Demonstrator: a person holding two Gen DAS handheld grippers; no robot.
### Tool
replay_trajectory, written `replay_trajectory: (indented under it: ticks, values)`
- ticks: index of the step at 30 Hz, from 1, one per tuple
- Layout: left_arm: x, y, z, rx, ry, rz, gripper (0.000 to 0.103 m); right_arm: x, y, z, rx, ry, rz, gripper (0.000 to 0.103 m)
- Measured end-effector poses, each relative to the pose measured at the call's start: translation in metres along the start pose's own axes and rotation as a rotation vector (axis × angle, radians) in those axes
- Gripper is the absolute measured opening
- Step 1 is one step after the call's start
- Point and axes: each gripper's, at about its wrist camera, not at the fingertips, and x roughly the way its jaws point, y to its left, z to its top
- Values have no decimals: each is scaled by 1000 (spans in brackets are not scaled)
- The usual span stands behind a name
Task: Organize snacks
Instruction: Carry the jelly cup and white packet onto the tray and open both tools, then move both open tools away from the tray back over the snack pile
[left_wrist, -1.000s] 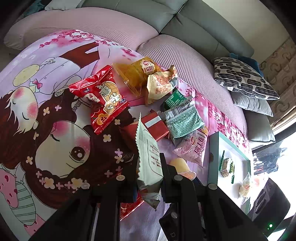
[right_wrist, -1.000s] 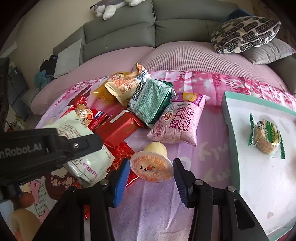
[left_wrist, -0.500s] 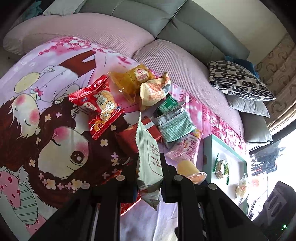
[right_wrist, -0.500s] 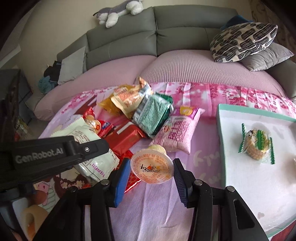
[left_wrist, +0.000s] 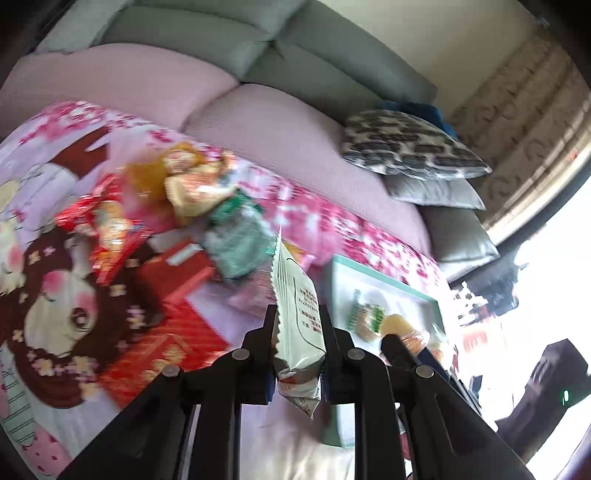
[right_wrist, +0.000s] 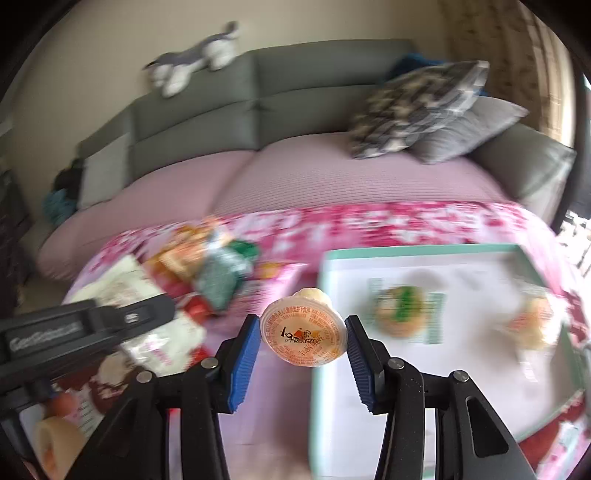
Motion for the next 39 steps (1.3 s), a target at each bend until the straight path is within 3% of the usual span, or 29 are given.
replay_trajectory:
  ticks: [14,20,27,29,30,31,39]
  values:
    - [61,-96,-42,200,142,-192,19,-39,-165,-7,377,32,-408,49]
    - [87,-110,-63,244,209,-233,19,-43,-201,-19,445,67,-465,49]
    - [104,-105,-69,228,239,-218,19,-26,-211,-31,470,133,-469,50]
    - [106,-104,-68,215,237,-191,36,-22,-210,-32,467,143,-458,50]
    - [105,-102,-67,212,234,-177,65,-22,-210,-32,462,142,-458,50]
    - [104,-101,-66,210,226,-160,80,-21,-209,-32,459,140,-459,51]
    - [87,-95,-52,199,168,-122,84,-20,-205,-29,446,145,-435,62]
